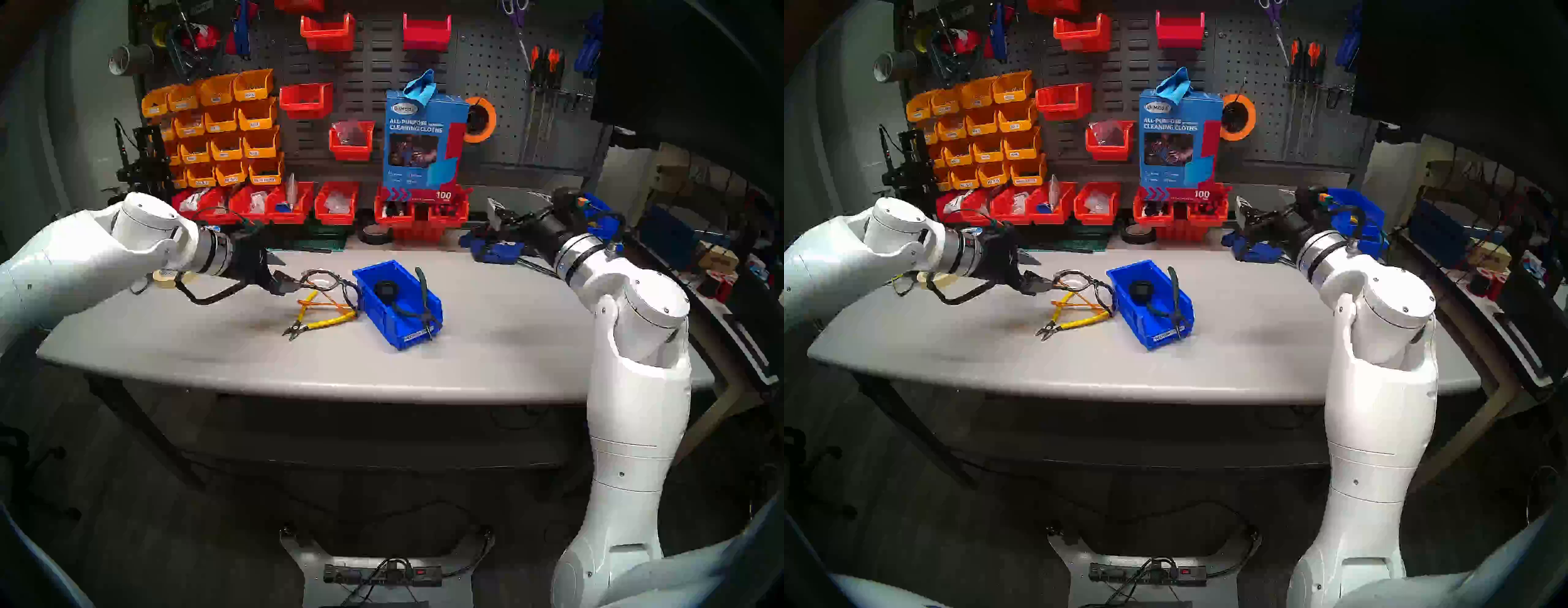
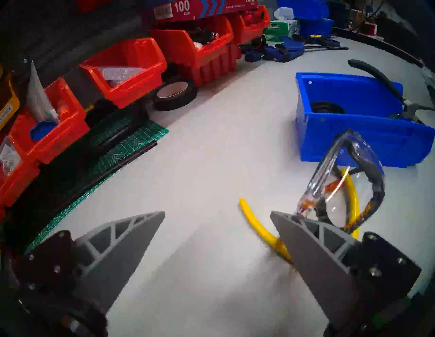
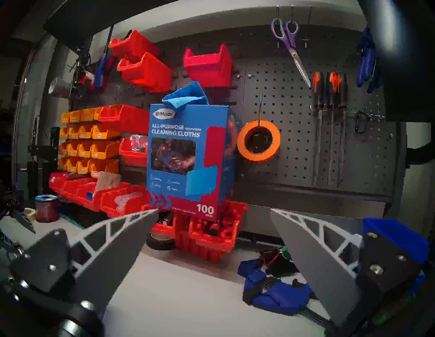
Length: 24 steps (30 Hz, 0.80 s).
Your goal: Take out tools from the storage box
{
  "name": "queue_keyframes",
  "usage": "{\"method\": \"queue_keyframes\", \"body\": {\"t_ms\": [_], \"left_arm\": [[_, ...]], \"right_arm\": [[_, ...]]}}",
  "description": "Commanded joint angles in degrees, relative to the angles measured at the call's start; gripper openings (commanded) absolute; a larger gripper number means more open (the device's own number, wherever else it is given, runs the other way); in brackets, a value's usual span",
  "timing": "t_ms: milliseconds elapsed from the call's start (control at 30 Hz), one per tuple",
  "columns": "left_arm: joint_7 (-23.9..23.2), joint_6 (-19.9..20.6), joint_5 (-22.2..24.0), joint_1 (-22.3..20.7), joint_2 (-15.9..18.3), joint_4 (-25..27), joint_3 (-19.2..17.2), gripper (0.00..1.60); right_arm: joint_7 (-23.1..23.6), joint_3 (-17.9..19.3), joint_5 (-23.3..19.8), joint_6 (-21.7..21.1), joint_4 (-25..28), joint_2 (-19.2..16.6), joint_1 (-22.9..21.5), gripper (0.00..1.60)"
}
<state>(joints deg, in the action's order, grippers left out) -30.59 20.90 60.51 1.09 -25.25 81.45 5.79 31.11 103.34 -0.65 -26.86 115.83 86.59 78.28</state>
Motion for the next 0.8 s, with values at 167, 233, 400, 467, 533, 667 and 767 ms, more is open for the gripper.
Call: {"method": "queue_keyframes", "body": {"t_ms": [167,233,400,467,533,667,767], "left_arm": [[0.70,-1.56,-1.77,-1.58,0.06,-1.99,-1.36,1.60],[2.05,-2.58,-0.44,-1.02,0.42,-2.06,-2.09,1.60],[5.97,-6.45,5.37,-0.15,3.03,-0.83,-5.31,1.60],[6.24,-7.40,6.65,-0.22,4.03,-0.11,-5.99,1.60],[7.31,-8.79,9.17,-0.02,5.95,1.44,-7.01,1.60],[10.18,-11.60,13.95,1.31,9.51,4.54,-8.24,1.60],[13.81,-13.84,16.86,3.06,10.88,5.86,-8.03,1.60]], "right_arm": [[0.15,-0.07,0.07,0.05,0.74,0.12,-0.78,1.60],[0.20,-0.04,0.11,0.06,0.73,0.17,-0.79,1.60],[0.32,0.02,0.24,0.11,0.71,0.27,-0.80,1.60],[0.34,0.03,0.26,0.11,0.70,0.30,-0.80,1.60],[0.39,0.06,0.31,0.12,0.69,0.34,-0.80,1.60],[0.48,0.10,0.40,0.14,0.68,0.42,-0.81,1.60],[0.56,0.14,0.49,0.15,0.67,0.48,-0.81,1.60]]}}
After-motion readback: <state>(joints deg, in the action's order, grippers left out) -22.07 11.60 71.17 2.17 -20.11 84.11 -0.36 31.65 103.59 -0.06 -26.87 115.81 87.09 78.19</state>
